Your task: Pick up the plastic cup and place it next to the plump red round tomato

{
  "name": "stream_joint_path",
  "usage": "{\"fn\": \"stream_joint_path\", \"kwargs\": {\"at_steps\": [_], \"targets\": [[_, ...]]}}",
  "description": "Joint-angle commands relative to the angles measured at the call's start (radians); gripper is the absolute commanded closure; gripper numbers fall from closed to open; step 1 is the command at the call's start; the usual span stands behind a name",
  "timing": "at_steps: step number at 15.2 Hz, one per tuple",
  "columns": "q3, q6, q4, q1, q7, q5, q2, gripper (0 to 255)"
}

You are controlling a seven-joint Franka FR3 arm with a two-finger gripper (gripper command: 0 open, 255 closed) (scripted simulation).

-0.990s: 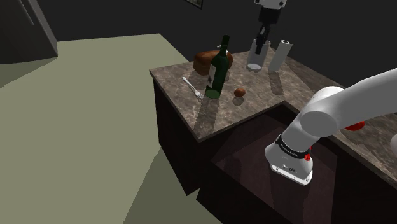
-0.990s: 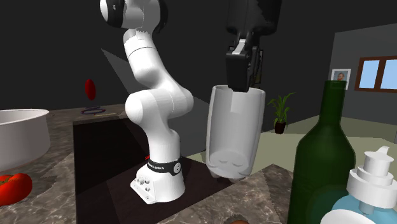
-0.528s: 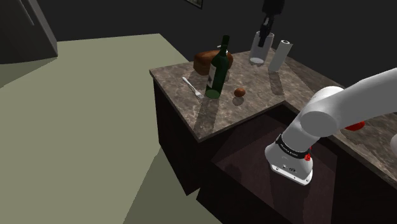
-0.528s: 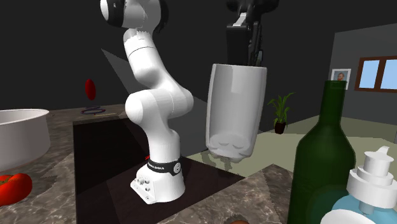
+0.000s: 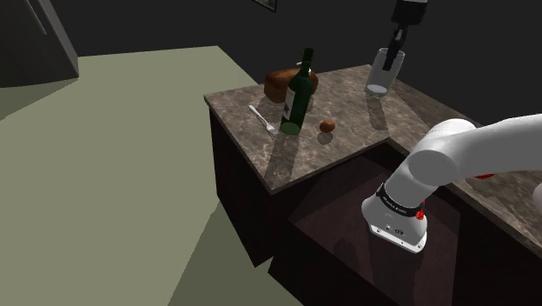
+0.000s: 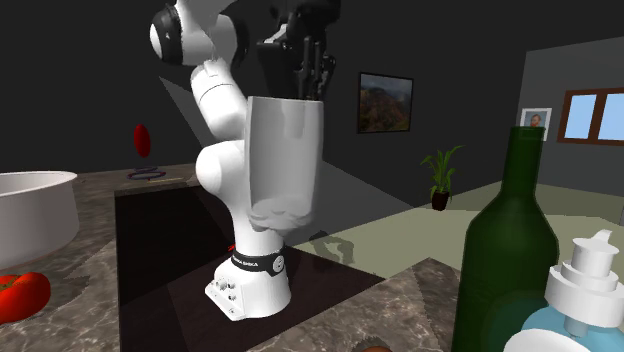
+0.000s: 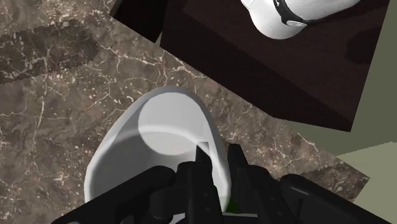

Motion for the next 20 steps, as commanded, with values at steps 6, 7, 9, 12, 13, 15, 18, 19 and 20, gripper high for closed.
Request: {"fn": "stream_joint_path", "kwargs": {"at_steps": [6,7,9,12,13,15,18,19,20], "targets": [[-0.06,-0.112,-0.095,-0.074,-0.101,-0.098,-0.219,255],[-0.07,-0.131,-0.102,-0.085,-0.118,-0.115,-0.247,255],[-0.092,-0.169,-0.113,-0.107,-0.154,-0.149,-0.302,255],[-0.127,-0.226,-0.12,-0.14,-0.214,-0.205,-0.377,255],[-0.139,-0.245,-0.12,-0.15,-0.235,-0.225,-0.4,255],[-0.165,-0.283,-0.117,-0.17,-0.278,-0.266,-0.444,255],[-0.205,-0.338,-0.104,-0.196,-0.346,-0.333,-0.503,255],[-0.219,-0.355,-0.097,-0.203,-0.37,-0.357,-0.52,255],[-0.232,-0.373,-0.089,-0.21,-0.394,-0.381,-0.537,255]]}}
